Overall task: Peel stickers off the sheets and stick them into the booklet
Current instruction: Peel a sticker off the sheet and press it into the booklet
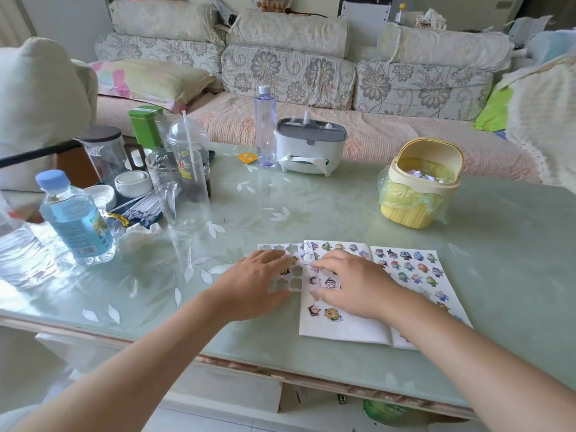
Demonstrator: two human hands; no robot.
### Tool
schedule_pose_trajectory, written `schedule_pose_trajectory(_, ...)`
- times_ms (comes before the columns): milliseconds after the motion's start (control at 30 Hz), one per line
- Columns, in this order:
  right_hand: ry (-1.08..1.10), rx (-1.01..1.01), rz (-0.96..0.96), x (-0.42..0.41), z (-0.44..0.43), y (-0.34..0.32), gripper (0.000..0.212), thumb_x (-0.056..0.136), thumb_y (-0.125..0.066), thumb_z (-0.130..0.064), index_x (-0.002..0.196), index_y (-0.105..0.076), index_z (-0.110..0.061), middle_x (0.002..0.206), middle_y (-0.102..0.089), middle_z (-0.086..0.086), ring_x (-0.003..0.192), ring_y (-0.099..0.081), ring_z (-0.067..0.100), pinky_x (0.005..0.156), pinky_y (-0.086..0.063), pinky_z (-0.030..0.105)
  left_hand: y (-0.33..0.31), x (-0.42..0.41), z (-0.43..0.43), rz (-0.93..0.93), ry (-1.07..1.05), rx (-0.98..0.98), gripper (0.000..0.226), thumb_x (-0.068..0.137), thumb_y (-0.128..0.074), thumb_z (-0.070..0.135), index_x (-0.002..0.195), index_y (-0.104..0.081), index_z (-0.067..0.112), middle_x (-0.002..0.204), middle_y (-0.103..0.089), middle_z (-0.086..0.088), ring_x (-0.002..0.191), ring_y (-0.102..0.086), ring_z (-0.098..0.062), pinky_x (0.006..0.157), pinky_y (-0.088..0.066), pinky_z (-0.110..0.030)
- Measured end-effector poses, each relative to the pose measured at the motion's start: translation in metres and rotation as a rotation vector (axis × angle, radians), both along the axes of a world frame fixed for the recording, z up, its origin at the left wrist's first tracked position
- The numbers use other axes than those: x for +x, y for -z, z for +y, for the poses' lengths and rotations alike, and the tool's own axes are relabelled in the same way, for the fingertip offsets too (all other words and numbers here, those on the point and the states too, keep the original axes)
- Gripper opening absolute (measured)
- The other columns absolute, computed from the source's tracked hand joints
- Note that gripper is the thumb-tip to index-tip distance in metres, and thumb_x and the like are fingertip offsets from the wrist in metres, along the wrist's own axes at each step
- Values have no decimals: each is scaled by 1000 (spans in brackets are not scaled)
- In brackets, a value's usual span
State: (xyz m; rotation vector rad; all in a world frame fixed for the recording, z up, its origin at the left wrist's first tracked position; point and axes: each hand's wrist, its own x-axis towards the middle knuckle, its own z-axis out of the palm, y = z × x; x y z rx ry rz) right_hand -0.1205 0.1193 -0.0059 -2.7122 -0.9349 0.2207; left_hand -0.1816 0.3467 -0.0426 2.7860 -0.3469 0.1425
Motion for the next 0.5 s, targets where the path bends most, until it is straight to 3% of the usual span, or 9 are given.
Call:
schedule_pose_trajectory(100, -23, -28, 26, 6, 7, 2, 58, 84, -66, -55, 138, -52, -41, 133, -45, -18, 119, -51, 7, 95, -42, 26, 4, 6, 3, -41, 3, 2, 62, 85, -37, 60, 134, -61, 29, 135, -60, 8, 124, -54, -19, 100, -48, -36)
schedule_pose_trajectory(267, -25, 113, -39, 13, 8, 12, 35, 85, -69, -48, 120, -67, -43, 116, -55, -19, 102, -55, 1, 86, -45, 27, 8, 9, 9, -160, 1, -82, 31, 94, -59, 39, 122, -70, 28, 119, -69, 10, 109, -61, -18, 88, -49, -26)
schedule_pose_trajectory(333, -13, 175, -90, 16, 9, 16, 22, 87, -70, -40, 108, -72, -41, 105, -57, -19, 83, -53, -4, 75, -45, 25, 4, 8, 9, -136, 12, -92, 37, 93, -50, 48, 119, -70, 30, 114, -69, 12, 107, -60, -17, 87, -52, -29)
schedule_pose_trajectory(400, 8, 212, -119, 19, 8, 18, 14, 87, -72, -32, 98, -76, -41, 97, -58, -18, 70, -49, -6, 64, -36, 15, 0, 6, 6, -99, 27, -83, 47, 89, -44, 59, 119, -68, 32, 111, -68, 13, 105, -59, -14, 85, -53, -33)
schedule_pose_trajectory(500, 8, 265, -136, 22, 3, 15, 21, 85, -74, -22, 91, -78, -42, 91, -62, -18, 68, -52, -3, 59, -29, 9, -9, 3, 0, -39, 7, -171, 60, 85, -45, 68, 128, -63, 31, 120, -65, 12, 111, -55, -9, 91, -48, -28)
